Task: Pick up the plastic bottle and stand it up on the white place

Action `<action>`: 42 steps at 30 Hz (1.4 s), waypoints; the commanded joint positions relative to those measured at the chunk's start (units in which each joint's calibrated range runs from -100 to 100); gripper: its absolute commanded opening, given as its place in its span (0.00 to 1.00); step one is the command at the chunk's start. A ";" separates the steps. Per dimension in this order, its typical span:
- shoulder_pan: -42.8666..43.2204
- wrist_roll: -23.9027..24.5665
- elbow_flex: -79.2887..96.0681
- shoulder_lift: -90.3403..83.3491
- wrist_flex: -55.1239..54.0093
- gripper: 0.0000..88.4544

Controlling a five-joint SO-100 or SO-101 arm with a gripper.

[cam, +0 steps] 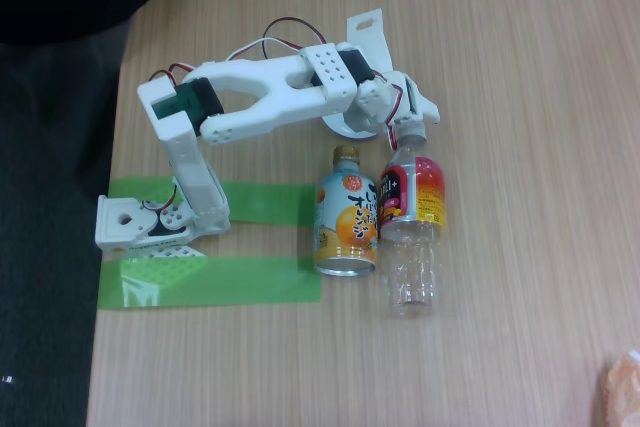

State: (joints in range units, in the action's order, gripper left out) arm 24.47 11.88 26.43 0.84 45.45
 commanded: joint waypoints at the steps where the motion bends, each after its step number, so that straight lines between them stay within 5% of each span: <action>1: -0.47 0.16 -1.94 -0.13 -0.56 0.29; 42: -0.54 0.21 -2.49 3.15 -0.56 0.29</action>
State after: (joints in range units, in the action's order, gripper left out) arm 23.80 11.88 26.43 4.29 45.45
